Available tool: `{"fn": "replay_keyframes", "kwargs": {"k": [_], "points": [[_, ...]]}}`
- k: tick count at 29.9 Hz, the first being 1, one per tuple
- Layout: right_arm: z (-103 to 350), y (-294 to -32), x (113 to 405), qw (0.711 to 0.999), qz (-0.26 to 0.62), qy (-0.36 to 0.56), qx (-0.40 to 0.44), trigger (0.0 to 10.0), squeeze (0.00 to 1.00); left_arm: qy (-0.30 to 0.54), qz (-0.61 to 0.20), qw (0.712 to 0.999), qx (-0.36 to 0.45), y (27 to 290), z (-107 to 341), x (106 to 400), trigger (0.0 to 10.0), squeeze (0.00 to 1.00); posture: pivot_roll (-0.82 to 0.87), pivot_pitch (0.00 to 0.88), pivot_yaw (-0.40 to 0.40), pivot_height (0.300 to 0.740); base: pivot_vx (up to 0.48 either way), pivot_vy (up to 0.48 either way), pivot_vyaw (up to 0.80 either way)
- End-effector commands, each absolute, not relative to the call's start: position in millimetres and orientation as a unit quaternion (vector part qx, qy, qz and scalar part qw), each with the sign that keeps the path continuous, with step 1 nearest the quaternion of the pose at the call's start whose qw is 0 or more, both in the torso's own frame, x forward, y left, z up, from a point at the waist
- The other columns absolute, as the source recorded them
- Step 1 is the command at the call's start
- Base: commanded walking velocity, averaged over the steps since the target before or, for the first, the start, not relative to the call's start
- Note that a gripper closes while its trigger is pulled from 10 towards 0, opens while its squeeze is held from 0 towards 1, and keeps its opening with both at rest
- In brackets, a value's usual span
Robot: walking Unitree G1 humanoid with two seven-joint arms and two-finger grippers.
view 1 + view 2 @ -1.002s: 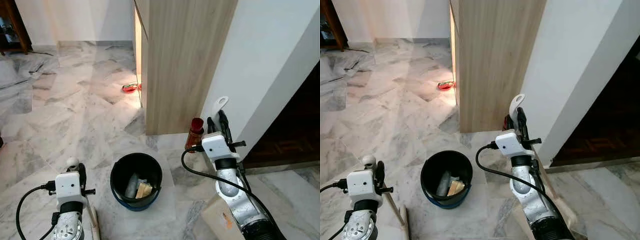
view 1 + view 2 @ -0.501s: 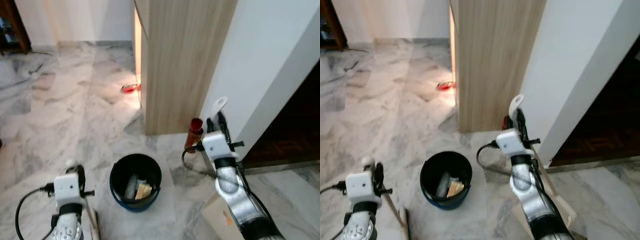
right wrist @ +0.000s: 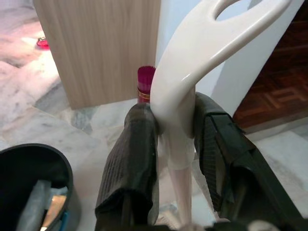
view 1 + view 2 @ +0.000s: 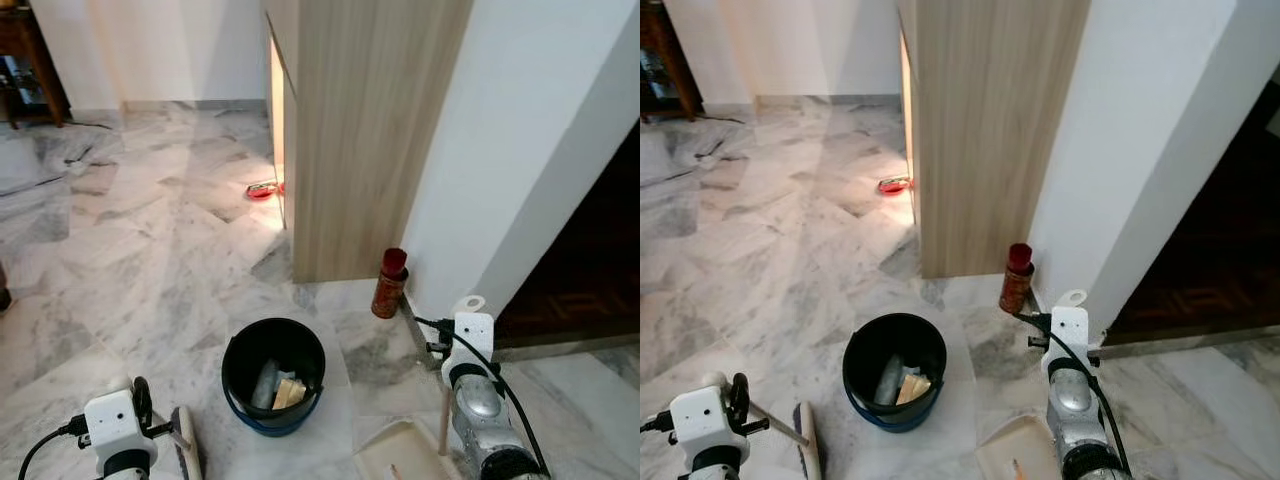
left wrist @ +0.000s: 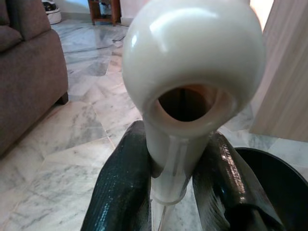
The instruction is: Sweep floor
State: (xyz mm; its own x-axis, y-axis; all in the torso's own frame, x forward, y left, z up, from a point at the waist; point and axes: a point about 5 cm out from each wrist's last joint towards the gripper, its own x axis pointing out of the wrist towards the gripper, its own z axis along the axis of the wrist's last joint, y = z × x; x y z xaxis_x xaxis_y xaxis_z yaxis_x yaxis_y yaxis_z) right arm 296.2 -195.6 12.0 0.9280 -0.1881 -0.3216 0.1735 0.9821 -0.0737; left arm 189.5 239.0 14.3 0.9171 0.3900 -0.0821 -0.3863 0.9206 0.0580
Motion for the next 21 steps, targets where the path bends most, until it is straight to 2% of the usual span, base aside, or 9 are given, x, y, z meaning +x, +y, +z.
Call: {"fn": "replay_keyframes", "kwargs": {"k": [1, 14, 19, 21], "points": [[13, -197, 299, 0.981, -0.098, 0.167, -0.002, 10.0, 0.0, 0.053, 0.2, 0.978, 0.019, 240, 11, 189, 10.0, 0.0, 0.13, 0.0, -0.052, 0.74, 0.0, 0.0, 0.0], [29, -217, 311, 0.981, -0.122, 0.148, 0.017, 10.0, 0.0, 0.054, 0.202, 0.978, 0.005, 230, 6, 191, 10.0, 0.0, 0.1, 0.0, -0.074, 0.74, 0.0, 0.0, 0.0], [30, -207, 312, 0.986, -0.096, 0.138, 0.009, 10.0, 0.0, 0.049, 0.199, 0.979, 0.002, 227, 7, 195, 10.0, 0.0, 0.11, 0.0, -0.074, 0.74, 0.0, 0.0, 0.0], [28, -194, 313, 0.989, -0.067, 0.135, -0.004, 10.0, 0.0, 0.046, 0.197, 0.979, 0.004, 227, 8, 196, 10.0, 0.0, 0.12, 0.0, -0.072, 0.74, 0.0, 0.0, 0.0]]}}
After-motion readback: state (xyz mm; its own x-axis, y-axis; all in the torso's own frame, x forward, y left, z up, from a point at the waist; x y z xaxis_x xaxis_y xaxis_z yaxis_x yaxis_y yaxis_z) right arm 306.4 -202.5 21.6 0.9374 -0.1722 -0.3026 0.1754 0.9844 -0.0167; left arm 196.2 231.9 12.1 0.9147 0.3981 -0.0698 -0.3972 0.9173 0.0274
